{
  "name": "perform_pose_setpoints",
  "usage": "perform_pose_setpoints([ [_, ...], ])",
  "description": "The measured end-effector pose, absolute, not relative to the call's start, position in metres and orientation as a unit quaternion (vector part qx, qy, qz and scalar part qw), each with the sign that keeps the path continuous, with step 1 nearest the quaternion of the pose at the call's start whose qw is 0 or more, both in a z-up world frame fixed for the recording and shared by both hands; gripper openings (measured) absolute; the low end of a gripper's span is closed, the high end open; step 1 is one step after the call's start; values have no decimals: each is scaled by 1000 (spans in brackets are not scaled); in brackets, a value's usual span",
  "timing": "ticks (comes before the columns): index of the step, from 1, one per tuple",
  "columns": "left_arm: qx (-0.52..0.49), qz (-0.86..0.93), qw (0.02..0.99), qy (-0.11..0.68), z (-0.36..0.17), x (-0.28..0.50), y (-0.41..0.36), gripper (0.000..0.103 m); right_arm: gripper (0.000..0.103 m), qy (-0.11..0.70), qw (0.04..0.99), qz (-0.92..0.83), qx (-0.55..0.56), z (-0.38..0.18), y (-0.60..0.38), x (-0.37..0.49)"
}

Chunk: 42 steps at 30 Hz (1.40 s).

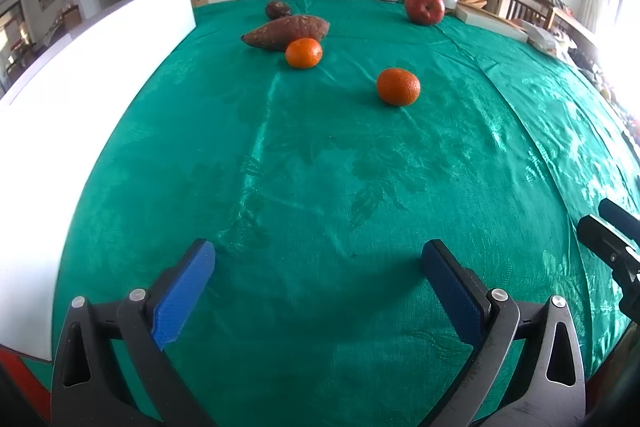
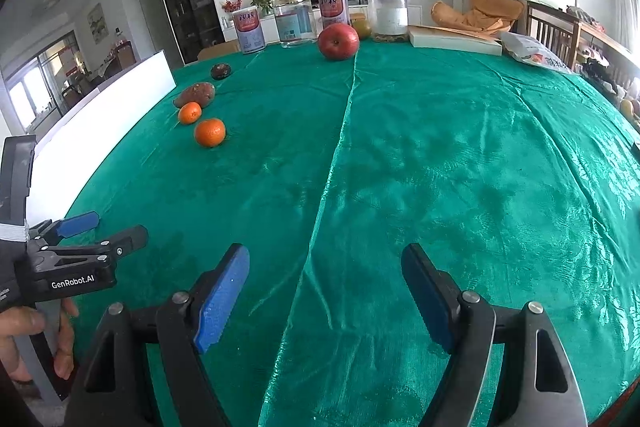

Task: Organize fruits
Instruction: 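Withdraw both tools back over the table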

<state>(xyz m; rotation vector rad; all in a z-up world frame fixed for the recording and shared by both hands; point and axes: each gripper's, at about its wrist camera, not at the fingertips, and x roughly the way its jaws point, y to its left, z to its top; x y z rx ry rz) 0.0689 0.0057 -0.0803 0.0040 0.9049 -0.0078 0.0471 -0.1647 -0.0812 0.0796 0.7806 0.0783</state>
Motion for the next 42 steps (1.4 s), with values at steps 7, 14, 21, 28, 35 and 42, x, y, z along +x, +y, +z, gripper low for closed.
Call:
perform_pose_setpoints([
  [7,2,-3,900,437,-80,69,6,103,79,371,926,51,43,-79,-162,48],
  [14,2,-3,900,436,-81,69,6,103,79,368,927,53,44,-79,-161,48],
  [21,2,-3,900,436,-81,69,6,103,79,370,926,55,41,-80,-159,47],
  [28,2,-3,900,435,-81,69,6,103,79,369,927,55,35,-80,-157,47],
  [35,2,-2,900,435,-81,69,6,103,79,370,927,55,32,-81,-156,47],
  [42,3,-2,900,435,-81,69,6,103,79,370,927,57,31,-80,-155,48],
])
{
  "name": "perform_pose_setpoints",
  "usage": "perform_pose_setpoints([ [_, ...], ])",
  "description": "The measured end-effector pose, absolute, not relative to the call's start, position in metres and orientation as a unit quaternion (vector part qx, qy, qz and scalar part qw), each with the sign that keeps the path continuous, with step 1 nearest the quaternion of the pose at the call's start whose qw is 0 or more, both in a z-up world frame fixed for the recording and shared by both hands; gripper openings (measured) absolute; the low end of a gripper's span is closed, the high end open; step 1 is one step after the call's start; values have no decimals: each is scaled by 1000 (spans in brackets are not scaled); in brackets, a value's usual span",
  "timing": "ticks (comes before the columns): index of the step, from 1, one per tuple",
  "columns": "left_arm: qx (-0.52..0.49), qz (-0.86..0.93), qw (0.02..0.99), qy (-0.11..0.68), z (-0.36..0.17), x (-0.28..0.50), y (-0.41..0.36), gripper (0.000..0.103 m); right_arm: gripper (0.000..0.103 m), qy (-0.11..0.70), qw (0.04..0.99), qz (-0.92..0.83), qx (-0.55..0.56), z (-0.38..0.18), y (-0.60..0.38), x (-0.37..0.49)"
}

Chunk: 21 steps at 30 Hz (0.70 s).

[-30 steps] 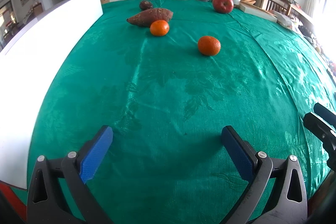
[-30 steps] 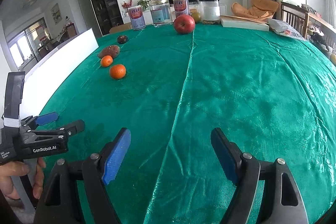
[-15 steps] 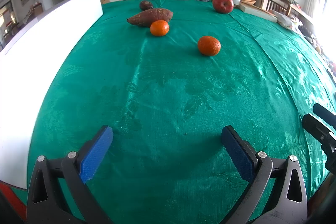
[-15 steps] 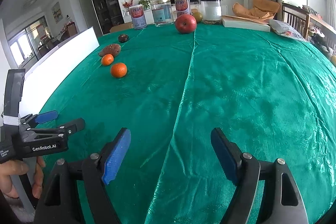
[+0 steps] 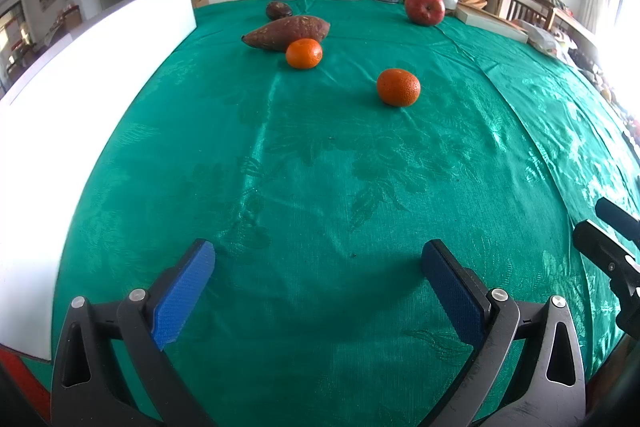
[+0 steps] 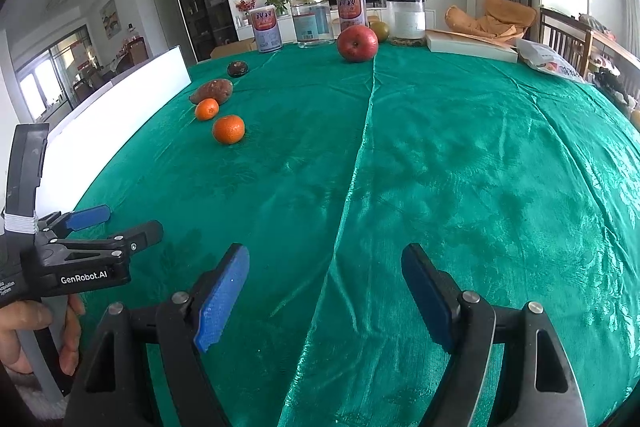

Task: Organize fruits
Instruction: 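Withdraw both tools back over the table, then grasp sweet potato with left tool while right tool grasps mandarin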

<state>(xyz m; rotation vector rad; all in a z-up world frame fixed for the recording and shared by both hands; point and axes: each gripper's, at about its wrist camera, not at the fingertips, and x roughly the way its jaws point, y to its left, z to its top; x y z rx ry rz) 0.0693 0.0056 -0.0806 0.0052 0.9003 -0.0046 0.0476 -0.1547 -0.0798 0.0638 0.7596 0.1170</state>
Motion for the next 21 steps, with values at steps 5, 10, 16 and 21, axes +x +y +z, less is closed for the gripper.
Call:
perform_pose_setpoints([
  [5,30,-50,864,500,-74,87,10,102,79,390,915,91,42,-69,-155,64],
  [10,56,-122,825,548,-40,115,28,101,79,418,898,121,59,-61,-156,91],
  [16,51,-175,811,556,12,171,45,102,79,482,858,160,74,-59,-146,126],
  [21,165,-135,821,529,16,224,45,101,79,486,850,163,120,-52,-155,131],
])
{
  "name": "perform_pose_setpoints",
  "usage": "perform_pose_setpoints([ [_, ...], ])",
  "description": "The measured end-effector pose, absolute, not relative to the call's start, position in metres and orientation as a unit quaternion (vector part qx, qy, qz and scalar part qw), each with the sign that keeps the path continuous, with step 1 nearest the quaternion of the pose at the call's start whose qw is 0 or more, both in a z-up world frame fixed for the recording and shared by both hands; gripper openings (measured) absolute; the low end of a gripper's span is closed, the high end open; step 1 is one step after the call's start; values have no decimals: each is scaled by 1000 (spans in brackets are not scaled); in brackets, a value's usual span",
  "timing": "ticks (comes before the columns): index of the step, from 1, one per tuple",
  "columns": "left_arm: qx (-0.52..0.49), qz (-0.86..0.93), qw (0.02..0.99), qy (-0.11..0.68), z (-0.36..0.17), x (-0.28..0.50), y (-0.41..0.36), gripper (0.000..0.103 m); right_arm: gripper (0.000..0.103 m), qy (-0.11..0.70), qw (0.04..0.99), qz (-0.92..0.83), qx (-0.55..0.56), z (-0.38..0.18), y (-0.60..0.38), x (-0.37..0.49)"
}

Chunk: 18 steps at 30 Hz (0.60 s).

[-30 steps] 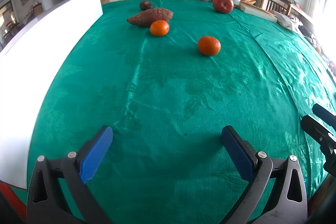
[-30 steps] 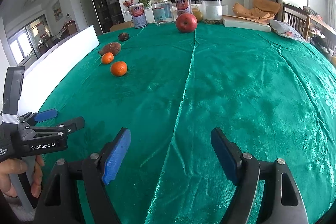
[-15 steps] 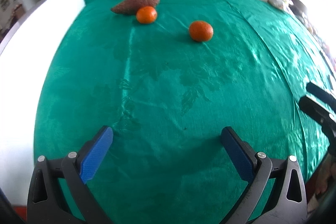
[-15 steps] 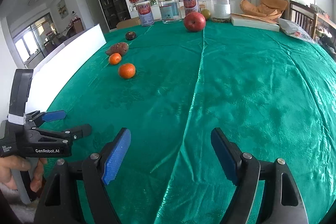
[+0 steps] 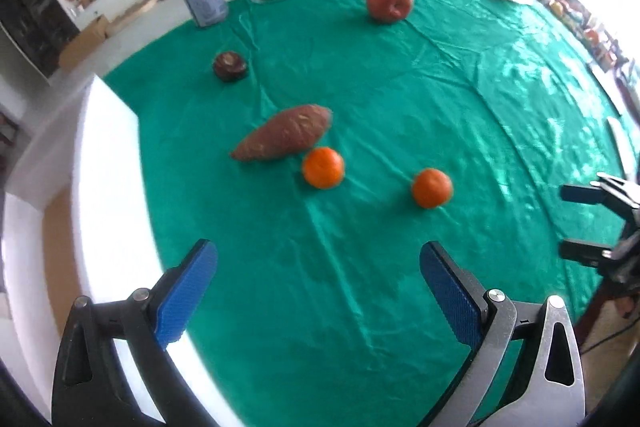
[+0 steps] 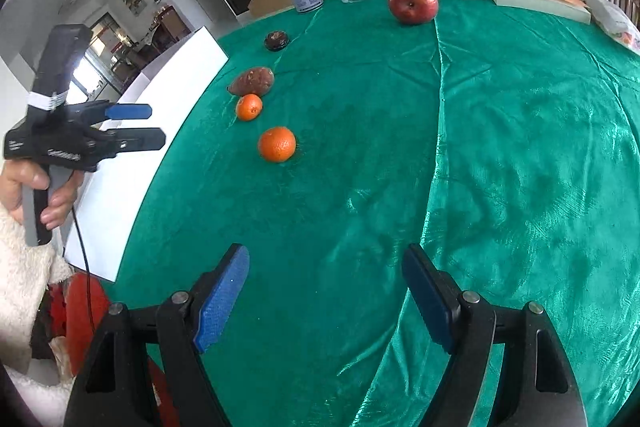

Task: Organize fruits
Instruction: 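Grasp sweet potato with left tool while right tool grasps mandarin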

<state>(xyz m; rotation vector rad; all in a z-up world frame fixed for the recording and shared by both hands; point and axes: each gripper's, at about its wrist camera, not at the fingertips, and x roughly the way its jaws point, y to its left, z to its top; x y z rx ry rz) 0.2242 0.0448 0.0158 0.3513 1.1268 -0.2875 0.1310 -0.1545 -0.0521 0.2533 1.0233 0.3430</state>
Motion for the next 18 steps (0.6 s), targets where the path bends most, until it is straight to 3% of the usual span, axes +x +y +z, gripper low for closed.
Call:
perform_pose_setpoints([
  [5,200,-67,832,513,-4,274,62,100,79,490,843,159,157,-61,-165,115],
  [13,363,-107,773,509,-53,310,49,100,79,494,845,150,138,-62,-170,98],
  [18,379,-161,765,495,-60,329,42,86,79,489,848,156,131,-60,-164,99],
])
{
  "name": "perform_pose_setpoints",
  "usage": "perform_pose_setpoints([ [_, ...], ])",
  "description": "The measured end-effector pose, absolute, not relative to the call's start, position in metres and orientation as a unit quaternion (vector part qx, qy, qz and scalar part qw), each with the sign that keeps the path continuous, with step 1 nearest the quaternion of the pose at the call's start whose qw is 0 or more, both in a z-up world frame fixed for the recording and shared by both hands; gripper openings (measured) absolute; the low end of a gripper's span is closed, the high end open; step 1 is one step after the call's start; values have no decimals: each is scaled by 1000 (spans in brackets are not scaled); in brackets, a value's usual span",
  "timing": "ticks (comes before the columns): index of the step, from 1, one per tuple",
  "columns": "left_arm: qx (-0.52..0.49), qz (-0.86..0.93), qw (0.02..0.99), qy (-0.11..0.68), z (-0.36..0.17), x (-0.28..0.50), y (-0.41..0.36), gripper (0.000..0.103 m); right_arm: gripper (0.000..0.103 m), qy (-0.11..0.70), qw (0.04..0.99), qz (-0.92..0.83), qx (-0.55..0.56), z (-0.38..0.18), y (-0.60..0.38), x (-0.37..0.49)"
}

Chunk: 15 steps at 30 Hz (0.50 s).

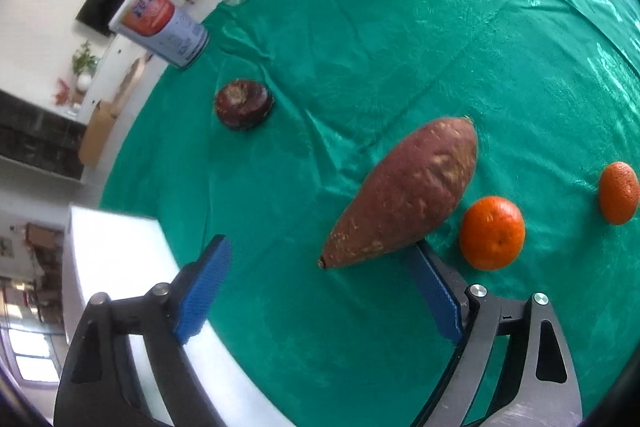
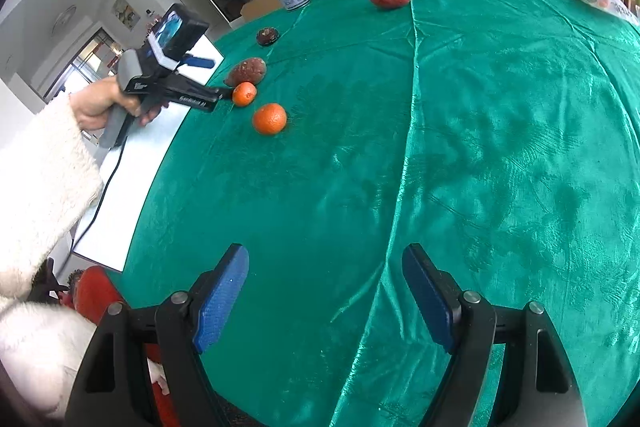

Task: Organize fruits
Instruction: 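Grasp sweet potato with left tool while right tool grasps mandarin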

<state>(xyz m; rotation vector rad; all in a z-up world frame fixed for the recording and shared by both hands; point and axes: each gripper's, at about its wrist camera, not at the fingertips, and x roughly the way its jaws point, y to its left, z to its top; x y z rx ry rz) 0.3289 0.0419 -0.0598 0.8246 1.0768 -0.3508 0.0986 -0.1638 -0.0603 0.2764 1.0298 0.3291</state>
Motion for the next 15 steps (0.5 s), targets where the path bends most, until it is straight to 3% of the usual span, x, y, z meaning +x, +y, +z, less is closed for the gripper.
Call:
perform_pose_setpoints([
  [4,369,-201,766,487,-58,344,33,79,79,496,844,160,130,-64,-160,107],
  [15,304,-251,753,527,-60,371,12,79,79,493,839,184,139,-45,-151,155],
])
